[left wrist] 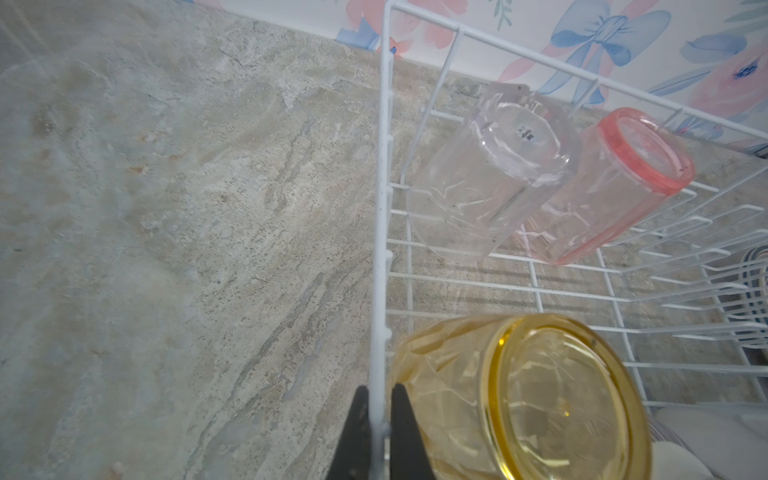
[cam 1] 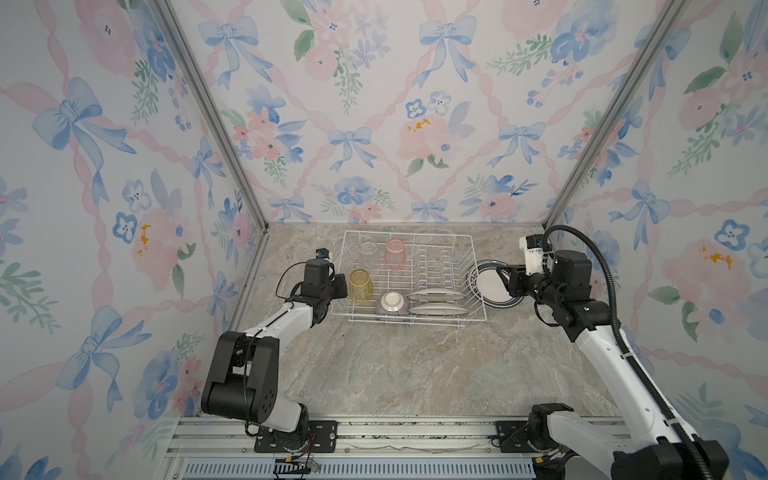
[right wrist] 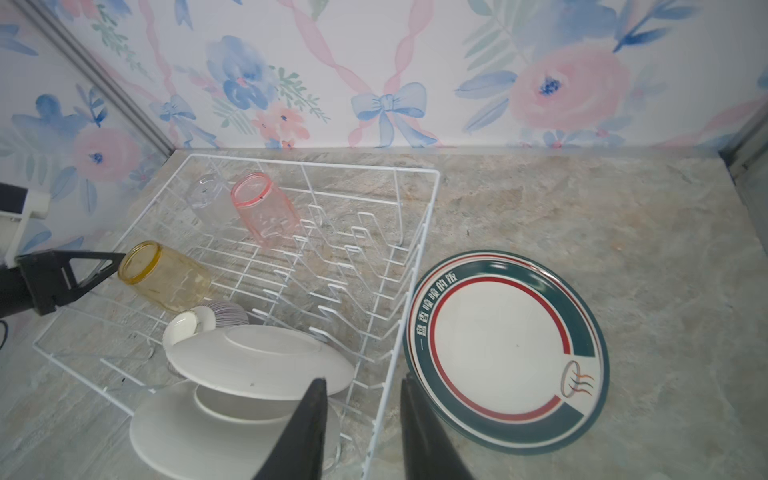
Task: Unload the mixed dishes from the dish rack
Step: 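Open the right gripper and raise it off the plate stack, then move the right gripper over the rack to the next upright white plate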
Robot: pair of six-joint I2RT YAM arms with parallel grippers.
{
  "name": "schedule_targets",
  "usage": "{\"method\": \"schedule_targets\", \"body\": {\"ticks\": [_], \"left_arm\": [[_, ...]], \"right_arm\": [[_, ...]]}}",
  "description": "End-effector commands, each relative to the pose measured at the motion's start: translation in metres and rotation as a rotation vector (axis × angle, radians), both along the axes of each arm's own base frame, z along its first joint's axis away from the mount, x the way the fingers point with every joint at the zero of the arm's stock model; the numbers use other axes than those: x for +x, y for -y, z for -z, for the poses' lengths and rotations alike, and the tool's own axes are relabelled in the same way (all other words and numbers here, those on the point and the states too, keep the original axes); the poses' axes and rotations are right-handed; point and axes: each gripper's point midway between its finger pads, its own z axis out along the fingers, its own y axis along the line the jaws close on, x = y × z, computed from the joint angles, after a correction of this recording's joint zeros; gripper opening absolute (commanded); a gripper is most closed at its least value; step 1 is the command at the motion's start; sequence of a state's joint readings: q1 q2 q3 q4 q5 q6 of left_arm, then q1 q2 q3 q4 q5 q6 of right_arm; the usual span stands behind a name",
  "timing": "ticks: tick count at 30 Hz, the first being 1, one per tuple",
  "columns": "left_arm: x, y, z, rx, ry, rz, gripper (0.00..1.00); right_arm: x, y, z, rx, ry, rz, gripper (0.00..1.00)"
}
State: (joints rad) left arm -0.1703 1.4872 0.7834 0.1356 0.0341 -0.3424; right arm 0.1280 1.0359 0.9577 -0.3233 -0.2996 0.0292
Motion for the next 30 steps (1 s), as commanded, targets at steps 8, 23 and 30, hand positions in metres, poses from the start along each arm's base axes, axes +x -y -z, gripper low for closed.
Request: {"method": "schedule_targets", "body": {"ticks": [8,23,30], "left_arm": [[-0.02,0.0,0.018,-0.004,-0.076,0.0,0.0],[-0.045,0.0,0.029,-0.012,-0.114,-0.006,0.0],[-0.042,-0.001,0.031,-0.002,-0.119,-0.009,0.0]], "right_arm": [[-0.029,-0.086,-0.003,-0.436,0.146,-0.382,0.29],[-0.021,-0.135,0.05,-0.832,0.056,-0.568,0.35],[-0.023,-0.134,0.061,-0.857,0.016,-0.593,0.35]]}}
